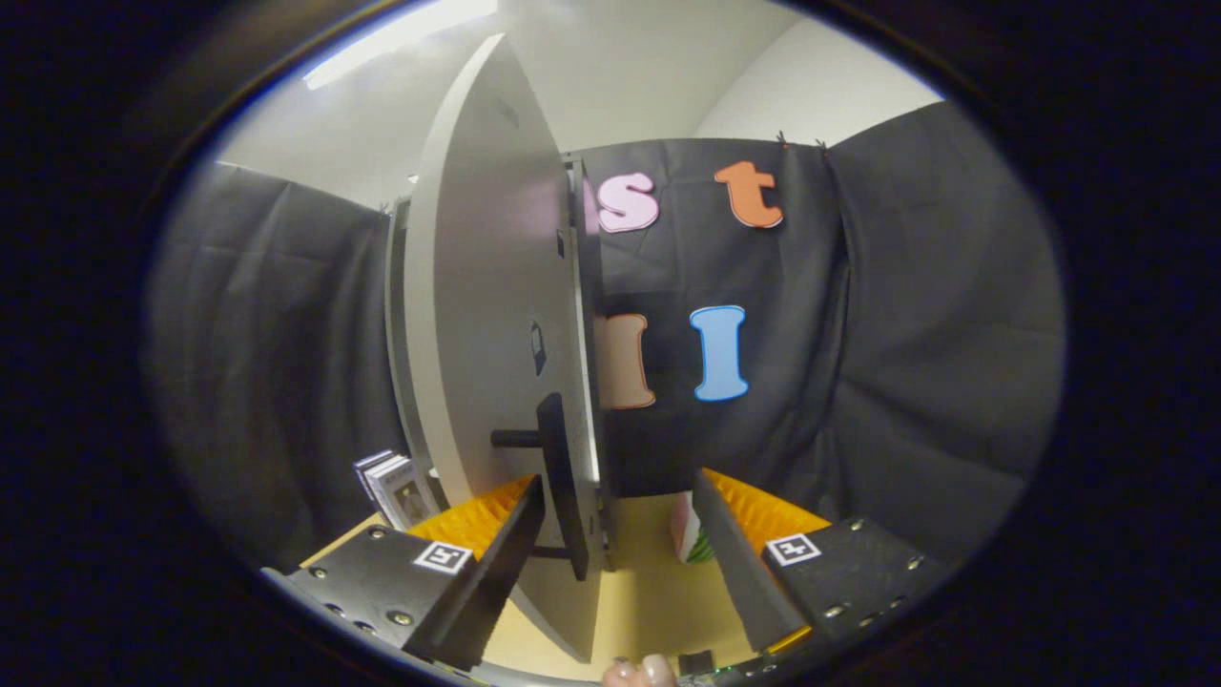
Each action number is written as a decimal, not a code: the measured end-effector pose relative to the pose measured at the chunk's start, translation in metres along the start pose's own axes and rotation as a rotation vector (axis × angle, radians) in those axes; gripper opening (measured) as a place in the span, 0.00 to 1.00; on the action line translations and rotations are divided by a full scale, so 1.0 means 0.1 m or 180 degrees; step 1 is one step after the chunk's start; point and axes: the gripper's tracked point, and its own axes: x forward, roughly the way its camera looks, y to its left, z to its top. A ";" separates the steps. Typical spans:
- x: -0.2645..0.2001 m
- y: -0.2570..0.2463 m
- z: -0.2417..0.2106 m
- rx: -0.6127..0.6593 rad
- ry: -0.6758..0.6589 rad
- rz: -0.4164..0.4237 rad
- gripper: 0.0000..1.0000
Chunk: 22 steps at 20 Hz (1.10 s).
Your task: Open the shoe cabinet door, grab the shoes and put them into the shoe cabinet, then close the shoe cabinet door.
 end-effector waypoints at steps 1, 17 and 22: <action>0.03 0.08 -0.02 0.0015 0.0001 0.0055 0.97; 0.59 1.65 -0.18 0.0043 -0.0021 0.0138 0.97; 0.91 2.14 -0.21 0.0028 -0.0110 0.0112 0.97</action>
